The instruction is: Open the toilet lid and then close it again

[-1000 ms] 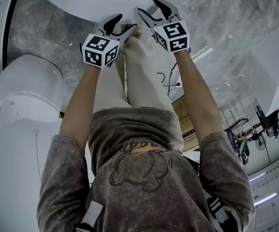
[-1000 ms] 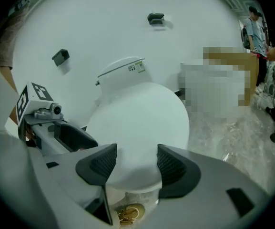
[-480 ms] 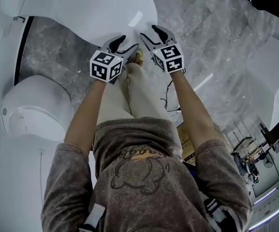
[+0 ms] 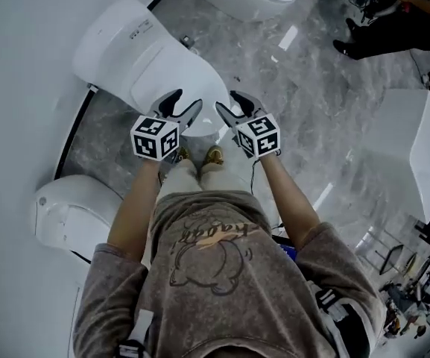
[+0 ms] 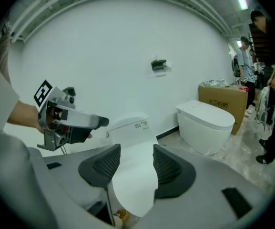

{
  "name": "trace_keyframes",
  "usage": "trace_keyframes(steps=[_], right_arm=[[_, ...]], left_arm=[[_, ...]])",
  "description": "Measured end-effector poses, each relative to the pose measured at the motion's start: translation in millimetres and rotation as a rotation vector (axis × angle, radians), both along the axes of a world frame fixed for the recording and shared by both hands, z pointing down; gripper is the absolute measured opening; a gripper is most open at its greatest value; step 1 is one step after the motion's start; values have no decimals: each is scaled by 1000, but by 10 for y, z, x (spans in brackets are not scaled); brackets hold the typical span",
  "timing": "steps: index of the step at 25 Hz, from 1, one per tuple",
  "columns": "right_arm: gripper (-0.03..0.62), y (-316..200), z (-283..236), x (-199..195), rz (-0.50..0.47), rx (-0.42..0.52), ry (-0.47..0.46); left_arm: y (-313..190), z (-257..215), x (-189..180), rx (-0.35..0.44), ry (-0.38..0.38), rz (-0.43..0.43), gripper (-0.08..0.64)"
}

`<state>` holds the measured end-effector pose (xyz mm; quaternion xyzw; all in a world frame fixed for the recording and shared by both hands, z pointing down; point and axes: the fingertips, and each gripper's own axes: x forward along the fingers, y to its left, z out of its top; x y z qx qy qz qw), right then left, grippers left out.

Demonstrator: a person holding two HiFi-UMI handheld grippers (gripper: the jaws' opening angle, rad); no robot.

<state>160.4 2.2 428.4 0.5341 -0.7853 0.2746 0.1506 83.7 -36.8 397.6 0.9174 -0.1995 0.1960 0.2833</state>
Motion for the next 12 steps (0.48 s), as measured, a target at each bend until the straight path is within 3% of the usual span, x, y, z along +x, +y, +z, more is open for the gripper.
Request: trace_keyframes(steps=[6,12], right_arm=[[233,-2,-1174,-74,73,134,-48],[233,446,-1803,-185,96,211,-48]], left_arm=[[15,-1008,-161,89,45,31,258],[367,-1625,-314,168,98,88,258]])
